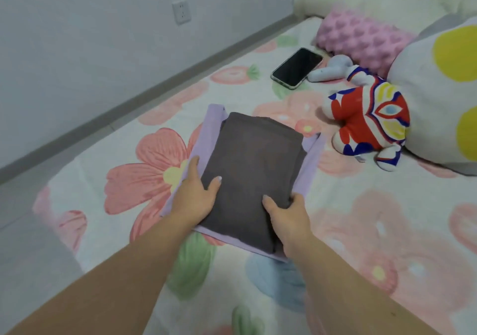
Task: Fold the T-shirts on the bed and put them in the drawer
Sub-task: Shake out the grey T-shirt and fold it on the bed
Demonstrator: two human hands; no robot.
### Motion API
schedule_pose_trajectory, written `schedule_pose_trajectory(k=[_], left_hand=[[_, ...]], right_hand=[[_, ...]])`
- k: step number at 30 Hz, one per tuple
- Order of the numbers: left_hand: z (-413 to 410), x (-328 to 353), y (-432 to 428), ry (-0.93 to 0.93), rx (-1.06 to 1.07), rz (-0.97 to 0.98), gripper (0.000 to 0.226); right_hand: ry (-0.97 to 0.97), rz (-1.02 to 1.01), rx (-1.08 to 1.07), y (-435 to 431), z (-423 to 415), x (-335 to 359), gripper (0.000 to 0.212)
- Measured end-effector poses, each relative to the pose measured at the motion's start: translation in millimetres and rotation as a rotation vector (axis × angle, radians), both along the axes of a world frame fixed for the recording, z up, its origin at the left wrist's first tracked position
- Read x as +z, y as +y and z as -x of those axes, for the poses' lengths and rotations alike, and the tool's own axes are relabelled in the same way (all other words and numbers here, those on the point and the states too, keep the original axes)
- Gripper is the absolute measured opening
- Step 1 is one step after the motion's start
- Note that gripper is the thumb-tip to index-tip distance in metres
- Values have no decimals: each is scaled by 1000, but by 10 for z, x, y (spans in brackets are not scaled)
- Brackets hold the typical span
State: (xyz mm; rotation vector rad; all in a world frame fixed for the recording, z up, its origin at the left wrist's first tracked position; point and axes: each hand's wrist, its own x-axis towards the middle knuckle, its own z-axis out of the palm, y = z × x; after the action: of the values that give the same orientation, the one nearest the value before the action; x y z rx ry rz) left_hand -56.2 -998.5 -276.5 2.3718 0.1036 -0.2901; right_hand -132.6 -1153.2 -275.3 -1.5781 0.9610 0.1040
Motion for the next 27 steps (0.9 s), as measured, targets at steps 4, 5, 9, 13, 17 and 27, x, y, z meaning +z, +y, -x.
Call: schedule_pose_trajectory(k=[4,5,9,13,17,27], left_hand=[[70,-71,22,-195,-110,-156,54],[44,-47,49,-209,-111,-166,52],[32,16,166,-150,-103,-359,51],[316,29,-116,-426,-324,-537,52],[599,-65,-445,-283,-582,-608,68],[2480,145,-1925,-258,-869,-208,66]], right_hand=[[-11,145,77,3,35,-63,39],[-4,157,97,17,29,-67,35],[10,161,114,64,87,-93,31],[-62,99,19,17,301,3,36],[-156,198,-221,-364,1005,62,28],[386,694,-579,-1683,4204,-21,36]])
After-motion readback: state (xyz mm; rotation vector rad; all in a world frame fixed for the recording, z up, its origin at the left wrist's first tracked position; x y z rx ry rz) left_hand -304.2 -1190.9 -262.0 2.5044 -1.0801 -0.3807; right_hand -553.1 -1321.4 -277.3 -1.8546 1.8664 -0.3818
